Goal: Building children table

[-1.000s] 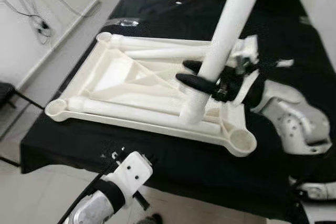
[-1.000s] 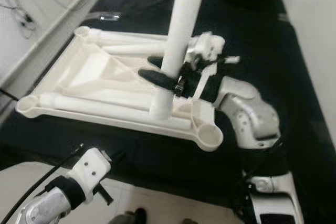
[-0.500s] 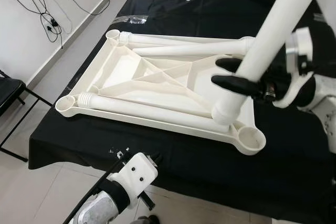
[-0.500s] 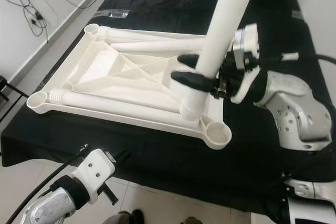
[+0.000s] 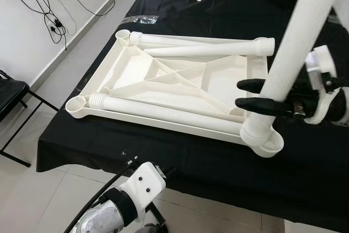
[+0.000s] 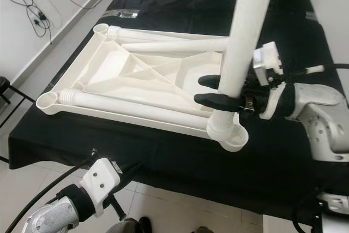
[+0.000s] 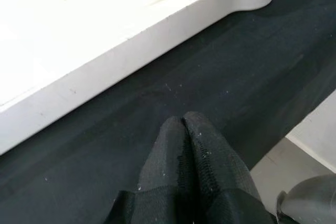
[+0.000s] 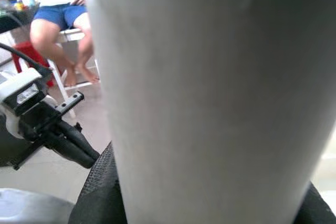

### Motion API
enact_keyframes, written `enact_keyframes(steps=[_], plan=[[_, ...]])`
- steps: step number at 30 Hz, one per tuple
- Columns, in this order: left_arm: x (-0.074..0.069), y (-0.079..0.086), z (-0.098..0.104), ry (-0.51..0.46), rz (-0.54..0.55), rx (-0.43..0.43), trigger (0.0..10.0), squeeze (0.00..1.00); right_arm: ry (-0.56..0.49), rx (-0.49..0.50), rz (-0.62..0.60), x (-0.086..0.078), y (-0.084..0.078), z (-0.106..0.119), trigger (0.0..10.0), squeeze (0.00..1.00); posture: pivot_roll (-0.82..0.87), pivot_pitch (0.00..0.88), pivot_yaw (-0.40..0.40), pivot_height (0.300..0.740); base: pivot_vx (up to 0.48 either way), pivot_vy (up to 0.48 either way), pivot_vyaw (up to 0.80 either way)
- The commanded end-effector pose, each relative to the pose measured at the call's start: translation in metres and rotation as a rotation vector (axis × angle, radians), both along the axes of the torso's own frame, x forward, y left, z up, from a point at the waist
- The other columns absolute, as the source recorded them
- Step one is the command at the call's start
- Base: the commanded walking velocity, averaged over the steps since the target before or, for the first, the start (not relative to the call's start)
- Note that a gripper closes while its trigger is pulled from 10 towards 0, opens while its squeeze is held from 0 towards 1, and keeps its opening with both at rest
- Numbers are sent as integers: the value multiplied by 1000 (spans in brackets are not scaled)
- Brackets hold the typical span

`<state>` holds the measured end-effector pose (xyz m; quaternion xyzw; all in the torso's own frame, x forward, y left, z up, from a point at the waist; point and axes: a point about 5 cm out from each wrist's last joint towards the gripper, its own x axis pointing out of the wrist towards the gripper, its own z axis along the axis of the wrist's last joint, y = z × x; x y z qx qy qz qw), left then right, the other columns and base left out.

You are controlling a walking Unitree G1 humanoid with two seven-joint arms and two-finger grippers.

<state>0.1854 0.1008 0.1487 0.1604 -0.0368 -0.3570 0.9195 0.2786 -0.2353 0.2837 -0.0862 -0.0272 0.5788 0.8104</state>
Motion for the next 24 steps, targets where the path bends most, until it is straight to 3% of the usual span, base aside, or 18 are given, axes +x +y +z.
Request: enact_keyframes(steps=[1, 15, 24], plan=[[0, 2, -3, 9, -7, 13, 10000, 0, 3, 13, 0, -1, -5, -1, 10000, 0, 24, 245, 58, 740, 0, 0, 0], [-1, 4, 0, -17, -25, 5, 10000, 0, 14, 34, -92, -2, -30, -6, 10000, 0, 36, 252, 62, 740, 0, 0, 0], [0, 6, 0, -18, -24, 8, 10000, 0, 6, 3, -88, -17, -35, -8, 10000, 0, 28, 254, 70, 740, 0, 0, 0]])
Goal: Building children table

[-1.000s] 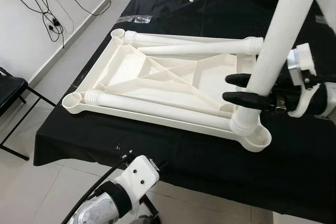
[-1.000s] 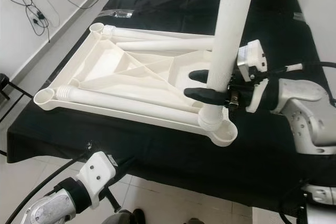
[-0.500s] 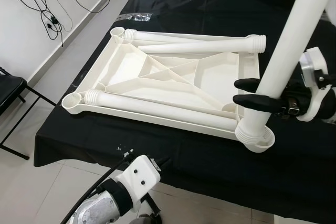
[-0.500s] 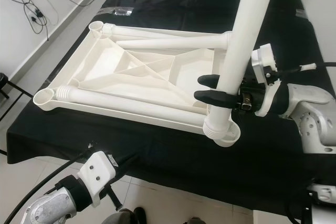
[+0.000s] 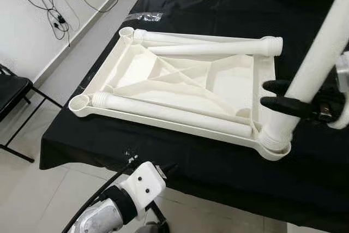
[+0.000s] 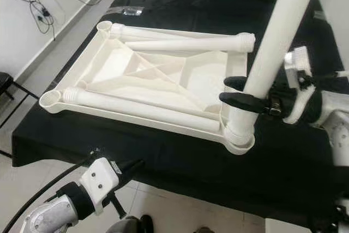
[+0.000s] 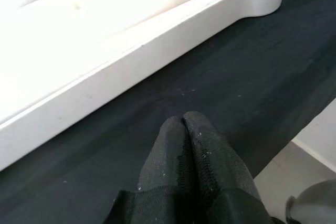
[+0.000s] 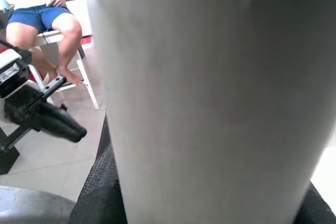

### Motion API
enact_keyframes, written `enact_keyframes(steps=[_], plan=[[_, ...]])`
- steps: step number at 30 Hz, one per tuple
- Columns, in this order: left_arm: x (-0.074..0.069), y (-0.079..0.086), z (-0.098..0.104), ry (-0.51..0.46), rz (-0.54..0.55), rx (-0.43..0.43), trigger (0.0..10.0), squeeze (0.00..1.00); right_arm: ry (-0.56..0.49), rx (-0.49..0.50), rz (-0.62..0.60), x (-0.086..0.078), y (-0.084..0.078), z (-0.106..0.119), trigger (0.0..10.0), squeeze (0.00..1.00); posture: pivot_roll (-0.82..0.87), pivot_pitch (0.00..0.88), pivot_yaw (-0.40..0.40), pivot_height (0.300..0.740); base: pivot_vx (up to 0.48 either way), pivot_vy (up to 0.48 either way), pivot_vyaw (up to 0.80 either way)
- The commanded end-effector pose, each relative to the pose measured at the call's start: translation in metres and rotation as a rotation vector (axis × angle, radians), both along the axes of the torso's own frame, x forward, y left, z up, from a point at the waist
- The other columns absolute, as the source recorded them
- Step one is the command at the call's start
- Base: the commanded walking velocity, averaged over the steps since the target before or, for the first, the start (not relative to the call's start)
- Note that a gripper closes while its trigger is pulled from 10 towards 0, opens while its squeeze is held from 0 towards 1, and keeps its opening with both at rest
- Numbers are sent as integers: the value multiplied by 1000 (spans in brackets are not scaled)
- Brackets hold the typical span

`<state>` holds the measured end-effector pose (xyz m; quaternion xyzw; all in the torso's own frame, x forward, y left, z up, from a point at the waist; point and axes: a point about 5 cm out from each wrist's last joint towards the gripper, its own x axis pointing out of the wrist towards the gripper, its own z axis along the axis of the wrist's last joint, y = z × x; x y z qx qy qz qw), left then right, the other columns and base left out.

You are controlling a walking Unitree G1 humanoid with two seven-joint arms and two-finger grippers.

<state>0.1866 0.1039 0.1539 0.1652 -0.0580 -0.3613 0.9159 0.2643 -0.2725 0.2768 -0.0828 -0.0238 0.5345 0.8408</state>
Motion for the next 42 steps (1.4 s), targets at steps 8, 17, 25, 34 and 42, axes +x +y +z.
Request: enact_keyframes(steps=[8, 17, 25, 34, 42], plan=[[0, 5, -5, 20, -14, 22, 10000, 0, -57, 1, -37, -5, 12, -12, 10000, 0, 31, 250, 89, 740, 0, 0, 0], [-1, 6, -5, 18, -19, 30, 10000, 0, -86, 5, -75, -8, 16, -13, 10000, 0, 31, 252, 92, 740, 0, 0, 0], [-1, 7, -5, 18, -23, 34, 10000, 0, -73, 38, -59, -16, 24, -17, 10000, 0, 29, 253, 95, 740, 0, 0, 0], [-1, 8, -6, 18, -22, 35, 10000, 0, -56, 118, -71, -20, 34, -22, 10000, 0, 27, 249, 88, 740, 0, 0, 0], [-1, 8, -7, 18, -21, 36, 10000, 0, -36, 153, -137, -28, 41, -34, 10000, 0, 25, 245, 85, 740, 0, 0, 0]])
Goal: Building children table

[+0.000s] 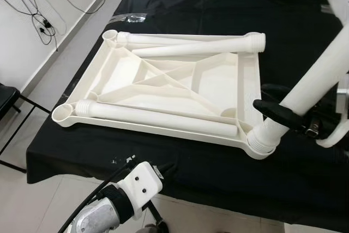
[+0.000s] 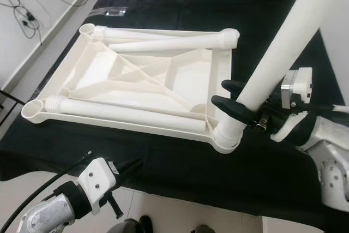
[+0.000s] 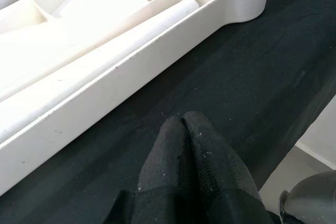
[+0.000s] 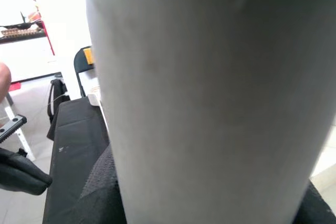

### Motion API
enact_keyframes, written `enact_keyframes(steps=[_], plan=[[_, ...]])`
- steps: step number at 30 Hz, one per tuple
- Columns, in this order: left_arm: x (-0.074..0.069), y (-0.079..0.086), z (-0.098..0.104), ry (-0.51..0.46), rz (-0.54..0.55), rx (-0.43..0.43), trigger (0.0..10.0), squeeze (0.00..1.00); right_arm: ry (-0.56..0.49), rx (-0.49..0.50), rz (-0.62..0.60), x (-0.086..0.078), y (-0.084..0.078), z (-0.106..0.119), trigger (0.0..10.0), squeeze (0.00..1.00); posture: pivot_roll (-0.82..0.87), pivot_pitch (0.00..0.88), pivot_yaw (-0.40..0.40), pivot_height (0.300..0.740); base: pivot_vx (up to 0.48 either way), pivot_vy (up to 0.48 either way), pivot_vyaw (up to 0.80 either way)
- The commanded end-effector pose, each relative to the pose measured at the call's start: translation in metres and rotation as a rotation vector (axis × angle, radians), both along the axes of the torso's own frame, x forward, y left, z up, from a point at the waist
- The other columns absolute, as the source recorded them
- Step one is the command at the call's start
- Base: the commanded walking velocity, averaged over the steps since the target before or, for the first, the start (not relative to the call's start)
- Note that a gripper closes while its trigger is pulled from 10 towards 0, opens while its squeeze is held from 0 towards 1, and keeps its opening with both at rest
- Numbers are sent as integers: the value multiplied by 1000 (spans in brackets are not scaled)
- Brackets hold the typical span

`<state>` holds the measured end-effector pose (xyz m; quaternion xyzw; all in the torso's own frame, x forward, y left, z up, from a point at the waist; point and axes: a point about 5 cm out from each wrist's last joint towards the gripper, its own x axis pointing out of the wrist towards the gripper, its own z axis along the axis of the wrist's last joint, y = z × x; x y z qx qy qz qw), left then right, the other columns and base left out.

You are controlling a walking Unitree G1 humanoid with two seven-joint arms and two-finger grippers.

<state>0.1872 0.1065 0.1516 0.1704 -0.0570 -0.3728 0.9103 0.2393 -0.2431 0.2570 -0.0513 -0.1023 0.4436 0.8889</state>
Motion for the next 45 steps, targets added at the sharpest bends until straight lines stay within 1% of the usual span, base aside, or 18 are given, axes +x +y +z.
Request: enact_keyframes(steps=[1, 2, 4, 7, 9, 12, 15, 20, 25, 30, 33, 36, 37, 39, 40, 41, 43, 45], plan=[[-2, 5, -5, 16, 3, 23, 10000, 0, 74, -5, 57, -7, 14, -16, 10000, 0, 20, 239, 90, 740, 0, 0, 0], [-2, 5, -5, 16, 3, 23, 10000, 0, 74, -5, 57, -7, 14, -16, 10000, 0, 20, 239, 90, 740, 0, 0, 0], [-1, 5, -6, 17, 0, 23, 10000, 0, 83, -44, 53, -13, 19, -20, 10000, 0, 16, 237, 93, 740, 0, 0, 0], [-1, 5, -6, 18, -2, 23, 10000, 0, 84, -72, 45, -15, 22, -22, 10000, 0, 12, 235, 95, 740, 0, 0, 0], [0, 5, -6, 18, -8, 23, 10000, 0, 78, -112, 43, -18, 28, -22, 10000, 0, 7, 232, 97, 740, 0, 0, 0], [0, 4, -6, 17, -12, 23, 10000, 0, 56, -163, 45, -19, 34, -20, 10000, 0, 5, 233, 100, 740, 0, 0, 0], [1, 4, -6, 15, -13, 22, 10000, 0, 39, -186, 51, -16, 37, -16, 10000, 0, 5, 236, 98, 740, 0, 0, 0], [1, 4, -5, 12, -9, 20, 10000, 0, 26, -190, 57, -10, 39, -11, 10000, 0, 4, 239, 93, 740, 0, 0, 0], [1, 3, -5, 10, -4, 18, 10000, 0, 38, -194, 55, -5, 41, -14, 10000, 0, 5, 245, 87, 740, 0, 0, 0], [1, 3, -5, 10, -3, 17, 10000, 0, 54, -170, 40, -1, 43, -16, 10000, 0, 5, 248, 84, 740, 0, 0, 0], [1, 3, -5, 11, 0, 16, 10000, 0, 80, -92, -31, 4, 43, -22, 10000, 0, 2, 249, 81, 740, 0, 0, 0], [2, 3, -6, 13, 0, 15, 10000, 0, 109, -87, -87, 5, 43, -34, 10000, 0, 1, 251, 83, 740, 0, 0, 0], [2, 3, -6, 13, 0, 15, 10000, 0, 109, -87, -87, 5, 43, -34, 10000, 0, 1, 251, 83, 740, 0, 0, 0], [2, 3, -6, 13, -2, 15, 10000, 0, 122, -81, -146, 6, 44, -40, 10000, 0, -1, 249, 84, 740, 0, 0, 0], [2, 3, -6, 13, -2, 15, 10000, 0, 122, -81, -146, 6, 44, -40, 10000, 0, -1, 249, 84, 740, 0, 0, 0], [2, 4, -6, 13, -3, 16, 10000, 0, 131, -72, -214, 8, 46, -43, 10000, 0, -5, 248, 84, 740, 0, 0, 0], [2, 4, -6, 13, -2, 16, 10000, 0, 134, -71, -242, 8, 47, -44, 10000, 0, -7, 248, 84, 740, 0, 0, 0], [3, 5, -6, 13, -1, 17, 10000, 0, 164, -59, -348, 9, 56, -51, 10000, 0, -9, 247, 83, 740, 0, 0, 0]])
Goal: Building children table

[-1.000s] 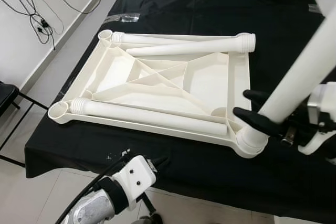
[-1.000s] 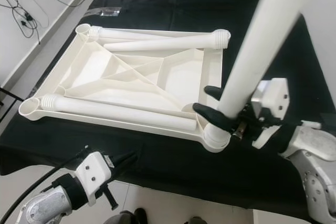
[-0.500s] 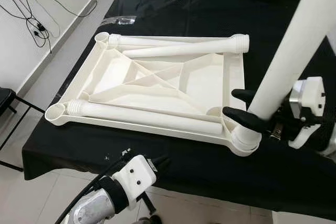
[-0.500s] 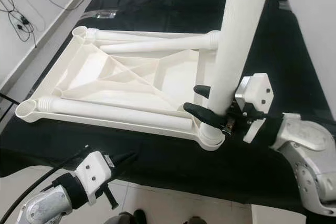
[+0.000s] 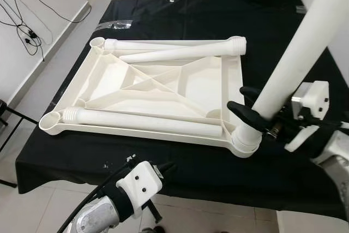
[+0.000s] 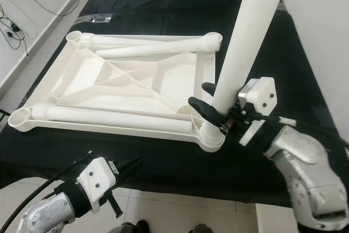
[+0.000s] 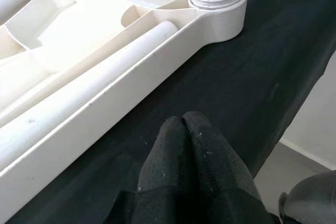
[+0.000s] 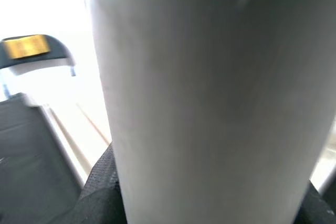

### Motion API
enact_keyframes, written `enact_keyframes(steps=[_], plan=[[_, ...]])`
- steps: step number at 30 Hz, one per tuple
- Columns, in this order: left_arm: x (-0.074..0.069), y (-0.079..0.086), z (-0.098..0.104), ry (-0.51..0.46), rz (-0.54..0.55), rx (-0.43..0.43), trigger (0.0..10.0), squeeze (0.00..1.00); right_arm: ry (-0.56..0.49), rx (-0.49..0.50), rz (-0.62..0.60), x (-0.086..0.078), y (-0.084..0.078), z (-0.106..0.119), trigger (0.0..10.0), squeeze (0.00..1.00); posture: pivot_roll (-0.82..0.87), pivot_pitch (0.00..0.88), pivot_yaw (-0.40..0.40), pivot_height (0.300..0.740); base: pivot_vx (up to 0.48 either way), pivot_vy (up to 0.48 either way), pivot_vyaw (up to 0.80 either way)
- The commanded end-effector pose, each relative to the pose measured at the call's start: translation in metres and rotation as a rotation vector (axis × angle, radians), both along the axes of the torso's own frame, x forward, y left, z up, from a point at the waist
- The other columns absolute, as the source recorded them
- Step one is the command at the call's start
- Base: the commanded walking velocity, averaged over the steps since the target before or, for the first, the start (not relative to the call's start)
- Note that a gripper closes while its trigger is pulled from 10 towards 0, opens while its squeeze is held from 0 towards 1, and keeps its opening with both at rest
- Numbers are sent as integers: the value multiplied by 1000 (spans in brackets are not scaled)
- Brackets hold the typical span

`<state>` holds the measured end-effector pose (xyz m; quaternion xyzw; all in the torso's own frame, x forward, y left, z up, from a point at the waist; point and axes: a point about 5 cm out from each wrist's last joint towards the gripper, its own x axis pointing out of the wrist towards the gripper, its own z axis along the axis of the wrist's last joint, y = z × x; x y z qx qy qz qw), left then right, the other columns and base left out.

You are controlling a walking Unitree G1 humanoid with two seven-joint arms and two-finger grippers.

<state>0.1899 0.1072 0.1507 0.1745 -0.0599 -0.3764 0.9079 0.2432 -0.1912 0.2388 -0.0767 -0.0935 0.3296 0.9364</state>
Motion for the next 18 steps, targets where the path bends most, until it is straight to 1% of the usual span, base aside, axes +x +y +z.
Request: enact_keyframes(steps=[1, 2, 3, 5, 6, 7, 8, 9, 13, 15, 18], plan=[[0, 4, -5, 20, 8, 11, 10000, 0, 174, -12, -100, 5, 4, -33, 10000, 0, -9, 247, 83, 740, 0, 0, 0], [0, 4, -5, 19, 9, 11, 10000, 0, 211, -10, -197, 3, 15, -42, 10000, 0, -12, 247, 79, 740, 0, 0, 0], [0, 4, -5, 19, 9, 11, 10000, 0, 211, -10, -197, 3, 15, -42, 10000, 0, -12, 247, 79, 740, 0, 0, 0], [1, 4, -5, 18, 11, 11, 10000, 0, 240, -29, -275, 0, 23, -49, 10000, 0, -15, 245, 80, 740, 0, 0, 0], [1, 4, -5, 17, 12, 11, 10000, 0, 267, -1, -397, 2, 22, -53, 10000, 0, -16, 245, 78, 740, 0, 0, 0], [1, 3, -5, 17, 13, 12, 10000, 0, 287, 17, -485, 3, 21, -55, 10000, 0, -16, 244, 77, 740, 0, 0, 0], [2, 3, -6, 16, 14, 12, 10000, 0, 295, 16, -564, 4, 19, -57, 10000, 0, -14, 242, 77, 740, 0, 0, 0], [2, 3, -6, 15, 14, 12, 10000, 0, 299, 34, -601, 5, 19, -57, 10000, 0, -14, 242, 76, 740, 0, 0, 0], [2, 3, -6, 14, 15, 12, 10000, 0, 305, 51, -620, 10, 20, -57, 10000, 0, -15, 241, 77, 740, 0, 0, 0], [3, 3, -6, 12, 16, 13, 10000, 0, 327, 81, -644, 14, 20, -58, 10000, 0, -9, 240, 75, 740, 0, 0, 0], [3, 4, -6, 10, 18, 13, 10000, 0, 331, 103, -665, 16, 20, -57, 10000, 0, -7, 239, 73, 740, 0, 0, 0]])
